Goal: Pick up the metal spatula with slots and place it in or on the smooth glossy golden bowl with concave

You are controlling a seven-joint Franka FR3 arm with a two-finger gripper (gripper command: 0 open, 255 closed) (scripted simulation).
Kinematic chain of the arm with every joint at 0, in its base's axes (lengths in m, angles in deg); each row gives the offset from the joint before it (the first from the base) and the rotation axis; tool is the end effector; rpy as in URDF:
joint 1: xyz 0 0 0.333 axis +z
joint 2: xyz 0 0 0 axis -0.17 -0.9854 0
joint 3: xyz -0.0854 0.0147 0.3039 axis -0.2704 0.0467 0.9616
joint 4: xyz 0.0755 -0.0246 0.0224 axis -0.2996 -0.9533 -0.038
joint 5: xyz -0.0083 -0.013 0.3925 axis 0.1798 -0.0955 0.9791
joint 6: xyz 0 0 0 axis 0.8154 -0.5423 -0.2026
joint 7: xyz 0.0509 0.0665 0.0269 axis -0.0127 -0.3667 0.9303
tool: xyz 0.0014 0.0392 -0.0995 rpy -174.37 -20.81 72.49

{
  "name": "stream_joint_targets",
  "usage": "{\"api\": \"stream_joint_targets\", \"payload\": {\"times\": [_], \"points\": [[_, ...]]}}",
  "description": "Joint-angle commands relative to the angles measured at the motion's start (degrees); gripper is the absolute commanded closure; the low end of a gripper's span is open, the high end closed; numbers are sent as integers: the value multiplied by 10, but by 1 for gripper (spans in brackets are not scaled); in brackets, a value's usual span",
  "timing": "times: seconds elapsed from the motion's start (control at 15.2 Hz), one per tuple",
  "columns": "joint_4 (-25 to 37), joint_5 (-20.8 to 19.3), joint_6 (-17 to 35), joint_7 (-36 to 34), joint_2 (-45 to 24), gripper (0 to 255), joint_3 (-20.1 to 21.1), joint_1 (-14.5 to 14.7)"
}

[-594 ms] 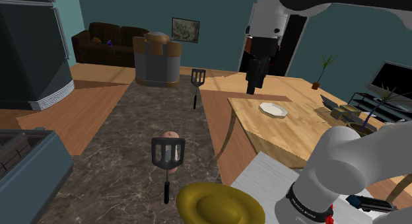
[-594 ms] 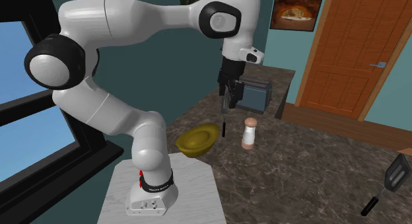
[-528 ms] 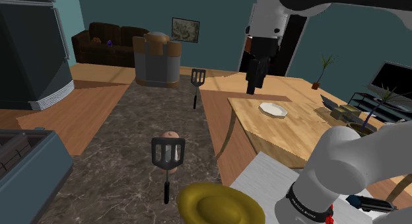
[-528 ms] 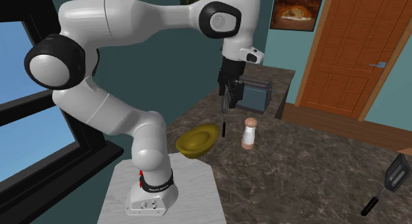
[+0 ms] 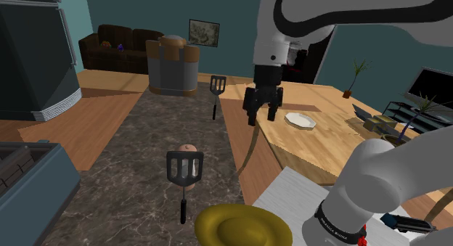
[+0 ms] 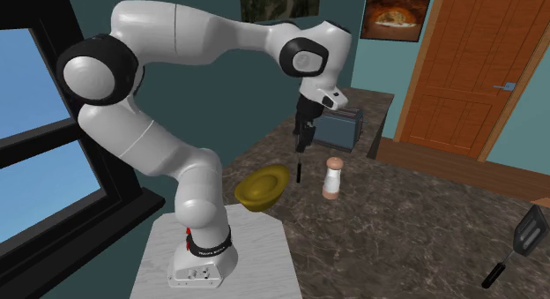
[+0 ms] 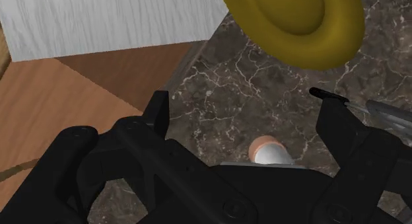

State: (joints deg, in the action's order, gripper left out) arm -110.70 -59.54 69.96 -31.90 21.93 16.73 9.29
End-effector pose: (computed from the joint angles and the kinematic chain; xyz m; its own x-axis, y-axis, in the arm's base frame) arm 0.3247 0.0814 0.5230 0.9669 -0.1270 -0.2214 -0.1525 -0.9830 -0.1022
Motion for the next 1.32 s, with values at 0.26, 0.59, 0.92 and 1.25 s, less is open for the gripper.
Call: {"api": "stream_joint_targets", "payload": {"times": [0.26,0.59,0.92,1.25], "points": [[-32,95,79,-141,-70,0,52,-7],[-41,171,160,-241,-150,0,91,-8],[-33,244,252,-326,-246,0,122,-4],[-9,316,349,-393,-355,0,145,4]]}}
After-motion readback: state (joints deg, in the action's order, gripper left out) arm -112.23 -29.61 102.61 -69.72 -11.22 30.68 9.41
